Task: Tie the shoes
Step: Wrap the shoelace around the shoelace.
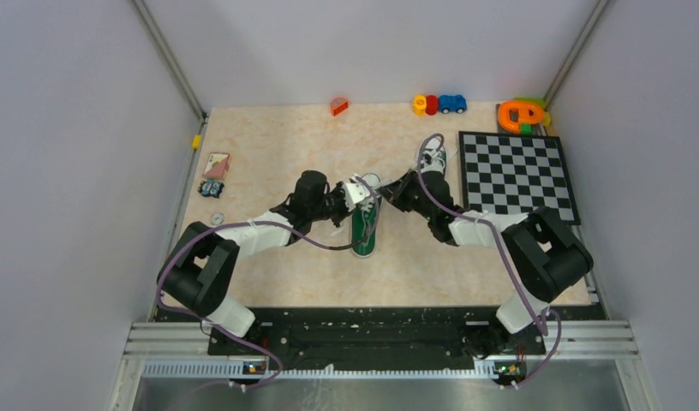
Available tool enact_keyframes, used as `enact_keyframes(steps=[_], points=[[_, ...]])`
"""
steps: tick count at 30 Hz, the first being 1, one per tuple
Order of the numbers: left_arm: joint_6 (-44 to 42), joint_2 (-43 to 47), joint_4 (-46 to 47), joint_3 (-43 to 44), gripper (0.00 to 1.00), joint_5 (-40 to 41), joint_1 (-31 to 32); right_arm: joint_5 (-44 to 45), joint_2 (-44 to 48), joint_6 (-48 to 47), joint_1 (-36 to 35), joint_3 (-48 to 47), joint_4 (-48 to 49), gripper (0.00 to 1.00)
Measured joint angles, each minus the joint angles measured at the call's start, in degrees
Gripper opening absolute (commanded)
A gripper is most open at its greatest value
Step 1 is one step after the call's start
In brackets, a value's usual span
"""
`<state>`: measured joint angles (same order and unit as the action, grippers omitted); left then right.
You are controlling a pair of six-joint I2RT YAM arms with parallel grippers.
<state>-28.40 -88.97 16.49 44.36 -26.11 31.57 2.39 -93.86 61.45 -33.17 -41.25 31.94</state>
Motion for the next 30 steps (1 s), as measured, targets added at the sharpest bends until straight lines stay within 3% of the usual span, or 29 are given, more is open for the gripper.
enact_keyframes(steps=[7,11,16,24,30], points=[[-0.24,0.00,-0.04,0.00,0.00,0.00,0.00,-18.25,0.44,-16.15,4.11,-2.14,0.83,0.00],[-0.26,0.00,-0.07,0.00,0.00,0.04,0.00,-23.69,0.68,-20.20,5.79,-1.44,3.19,0.00],[-0.24,0.00,-0.04,0.00,0.00,0.09,0.00,-25.35,2.54,-22.56,8.20,0.13,2.05,0.00],[2.82,0.00,-0.17,-0.02,0.00,4.39,0.02,-19.26,3.26,-25.97,8.63,-2.03,-10.16,0.00],[2.10,-0.02,-1.64,0.35,0.00,3.63,0.00,-23.93,3.26,-28.15,8.61,-4.28,-10.71,0.00]])
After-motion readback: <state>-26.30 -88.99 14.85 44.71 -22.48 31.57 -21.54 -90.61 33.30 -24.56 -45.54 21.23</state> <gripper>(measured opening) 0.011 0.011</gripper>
